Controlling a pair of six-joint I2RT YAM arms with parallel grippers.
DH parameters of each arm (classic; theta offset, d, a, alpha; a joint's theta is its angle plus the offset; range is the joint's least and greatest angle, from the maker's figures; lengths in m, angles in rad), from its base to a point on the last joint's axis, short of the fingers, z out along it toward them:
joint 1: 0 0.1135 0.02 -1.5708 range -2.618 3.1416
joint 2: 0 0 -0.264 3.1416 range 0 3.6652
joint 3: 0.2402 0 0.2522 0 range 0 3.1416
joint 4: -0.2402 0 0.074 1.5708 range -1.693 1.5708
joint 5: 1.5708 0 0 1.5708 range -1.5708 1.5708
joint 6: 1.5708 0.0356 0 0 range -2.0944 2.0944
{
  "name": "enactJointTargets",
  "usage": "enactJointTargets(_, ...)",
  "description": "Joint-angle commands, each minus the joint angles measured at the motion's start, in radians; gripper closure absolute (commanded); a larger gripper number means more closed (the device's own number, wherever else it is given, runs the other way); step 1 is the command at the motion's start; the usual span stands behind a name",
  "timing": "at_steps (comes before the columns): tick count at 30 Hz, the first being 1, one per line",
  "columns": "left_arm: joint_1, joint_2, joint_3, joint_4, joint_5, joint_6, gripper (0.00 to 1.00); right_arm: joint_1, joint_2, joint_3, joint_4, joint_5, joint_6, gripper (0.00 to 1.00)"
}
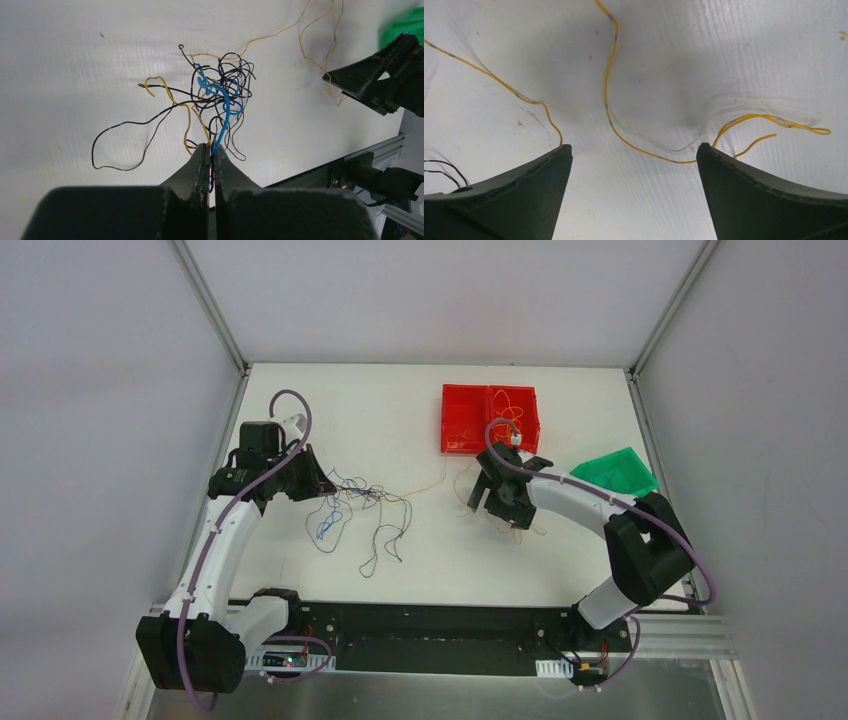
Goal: Untangle the cables
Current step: Pick up the cable at the center of the board.
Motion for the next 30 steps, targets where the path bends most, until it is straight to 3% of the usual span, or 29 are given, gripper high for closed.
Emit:
enactJointTargets(1,0.005,-0.004,0.000,0.006,0.026,0.018,1.00,0.006,0.004,0.029,0.028,-0.023,-0.018,0.01)
enactJointTargets(15,0.006,-0.008,-0.002,0.007,0.031,0.017,1.00,-0.033,-0.181,0.026,-0.063,0.025,-0.097,0.00)
enactJointTargets(24,0.007,0.004,-0.001,0.006,0.016,0.016,1.00,0.041,0.000,0.241,-0.098,-0.041,-0.234,0.03)
enactJointTargets(30,0.007,0.023,-0.001,0.006,0.003,0.015,1.00,0.074,0.128,0.307,-0.138,-0.044,-0.264,0.16)
